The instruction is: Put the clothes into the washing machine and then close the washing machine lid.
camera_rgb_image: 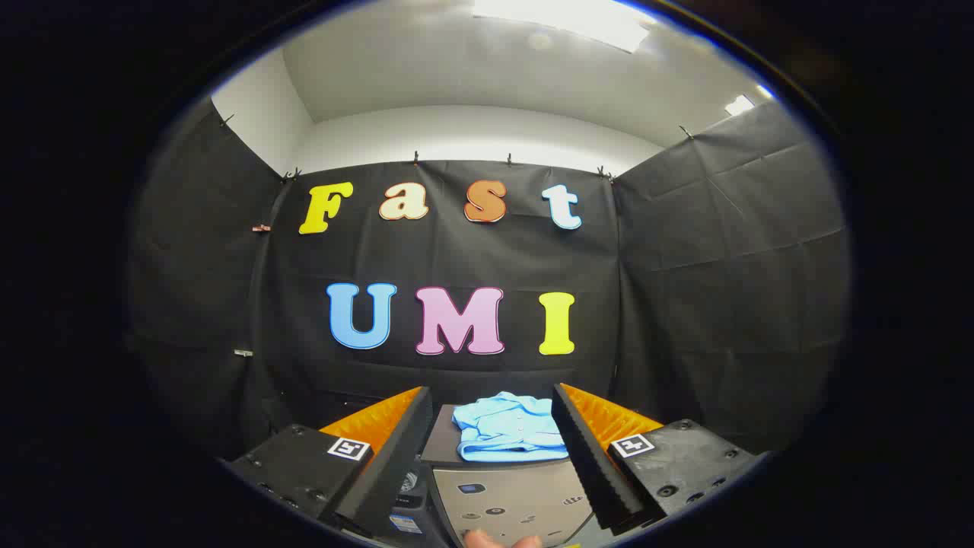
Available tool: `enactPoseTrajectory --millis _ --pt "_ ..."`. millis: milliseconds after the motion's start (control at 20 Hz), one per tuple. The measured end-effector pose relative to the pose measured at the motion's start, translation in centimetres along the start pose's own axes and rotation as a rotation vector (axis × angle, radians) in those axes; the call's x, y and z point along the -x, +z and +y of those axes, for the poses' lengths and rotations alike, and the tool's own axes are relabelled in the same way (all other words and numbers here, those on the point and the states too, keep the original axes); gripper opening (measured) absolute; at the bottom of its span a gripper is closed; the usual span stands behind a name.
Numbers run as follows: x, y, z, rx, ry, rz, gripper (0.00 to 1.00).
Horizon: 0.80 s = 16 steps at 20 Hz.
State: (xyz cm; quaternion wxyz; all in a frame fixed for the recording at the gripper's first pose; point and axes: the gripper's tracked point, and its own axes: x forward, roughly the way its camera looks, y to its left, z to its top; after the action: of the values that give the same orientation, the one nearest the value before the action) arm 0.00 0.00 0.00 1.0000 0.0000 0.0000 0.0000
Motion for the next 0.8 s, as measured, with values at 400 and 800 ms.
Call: enactPoseTrajectory --millis 400,800 --pt "0.18 0.15 0.47 0.001 0.008 0.0 0.99" --pt "0.22 0.06 0.54 0.0 0.01 -0.001 0.99"
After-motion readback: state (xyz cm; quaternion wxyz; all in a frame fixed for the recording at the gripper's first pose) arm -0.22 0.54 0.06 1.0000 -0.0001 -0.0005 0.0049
